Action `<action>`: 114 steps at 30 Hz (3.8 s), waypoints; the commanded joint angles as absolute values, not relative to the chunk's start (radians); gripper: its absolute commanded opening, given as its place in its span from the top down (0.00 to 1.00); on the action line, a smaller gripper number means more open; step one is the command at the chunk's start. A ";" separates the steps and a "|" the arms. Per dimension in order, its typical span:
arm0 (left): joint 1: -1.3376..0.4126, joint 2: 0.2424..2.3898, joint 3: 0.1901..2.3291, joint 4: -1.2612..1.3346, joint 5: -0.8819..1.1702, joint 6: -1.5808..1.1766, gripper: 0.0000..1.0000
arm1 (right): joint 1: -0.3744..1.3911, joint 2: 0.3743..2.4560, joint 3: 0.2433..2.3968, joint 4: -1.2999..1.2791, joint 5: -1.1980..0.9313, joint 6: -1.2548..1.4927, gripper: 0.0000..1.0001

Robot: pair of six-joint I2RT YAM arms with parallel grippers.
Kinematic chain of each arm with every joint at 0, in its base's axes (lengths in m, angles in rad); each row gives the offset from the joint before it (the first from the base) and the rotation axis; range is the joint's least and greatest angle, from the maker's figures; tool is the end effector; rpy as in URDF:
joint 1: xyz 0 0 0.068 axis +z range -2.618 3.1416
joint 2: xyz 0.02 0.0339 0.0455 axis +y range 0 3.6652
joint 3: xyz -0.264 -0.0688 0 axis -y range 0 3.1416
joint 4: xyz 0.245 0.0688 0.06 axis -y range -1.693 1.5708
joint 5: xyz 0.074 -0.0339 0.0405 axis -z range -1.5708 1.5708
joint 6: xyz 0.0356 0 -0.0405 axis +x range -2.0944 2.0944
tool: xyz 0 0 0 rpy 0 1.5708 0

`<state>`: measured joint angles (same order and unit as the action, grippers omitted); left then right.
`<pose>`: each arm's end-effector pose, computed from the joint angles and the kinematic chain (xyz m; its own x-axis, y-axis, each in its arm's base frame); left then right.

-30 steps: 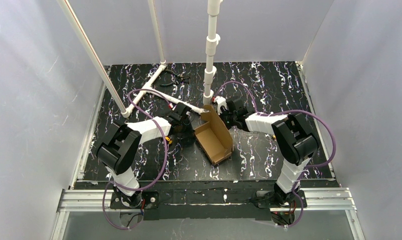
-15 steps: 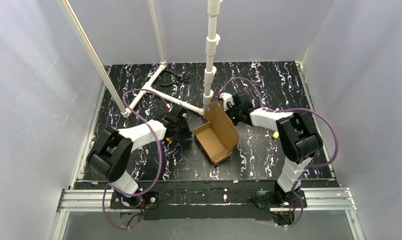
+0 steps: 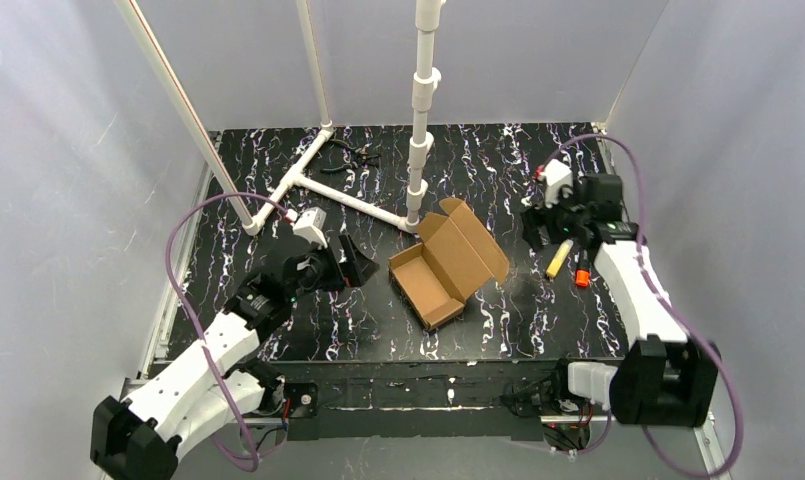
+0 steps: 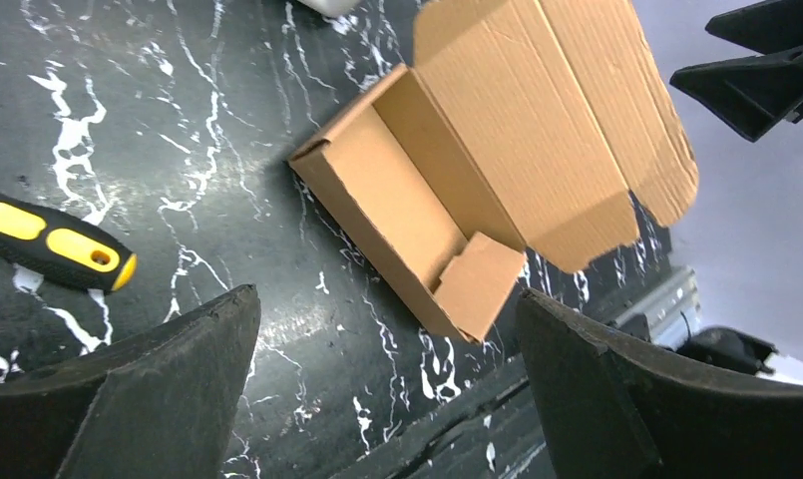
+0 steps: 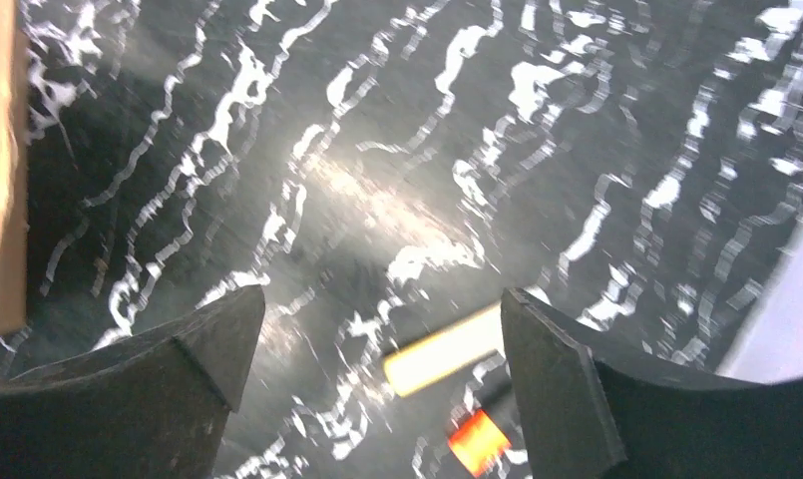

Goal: Fold the paper box

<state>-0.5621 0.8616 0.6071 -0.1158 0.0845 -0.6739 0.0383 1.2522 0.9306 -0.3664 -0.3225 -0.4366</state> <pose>0.1696 -0.1104 0.2706 -0.6122 -0.3493 -0.7094 0.2759 0.7464 -0.6056 0.2713 0.0217 0.2753 -0.4562 -0.4188 -0.7852 -0.5229 0.8401 -0.1443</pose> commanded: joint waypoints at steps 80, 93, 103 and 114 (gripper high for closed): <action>-0.549 0.575 0.425 -0.287 0.059 -0.767 0.02 | 0.231 1.358 1.364 -0.931 -1.012 -0.790 0.99; -0.549 0.505 0.406 -0.332 0.014 -0.851 0.02 | 0.623 1.582 1.253 -0.570 -0.420 -0.421 0.85; -0.549 0.525 0.446 -0.389 -0.063 -0.828 0.02 | 0.635 1.570 1.221 -0.565 -0.419 -0.416 0.24; -0.550 0.609 0.575 -0.492 -0.115 -0.714 0.02 | 0.425 1.388 1.186 -0.723 -0.793 -0.657 0.15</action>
<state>-0.5526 0.5934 0.5121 -0.4374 -0.0769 -0.7940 0.5652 1.5314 1.2068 -0.6849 -0.5850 -0.5594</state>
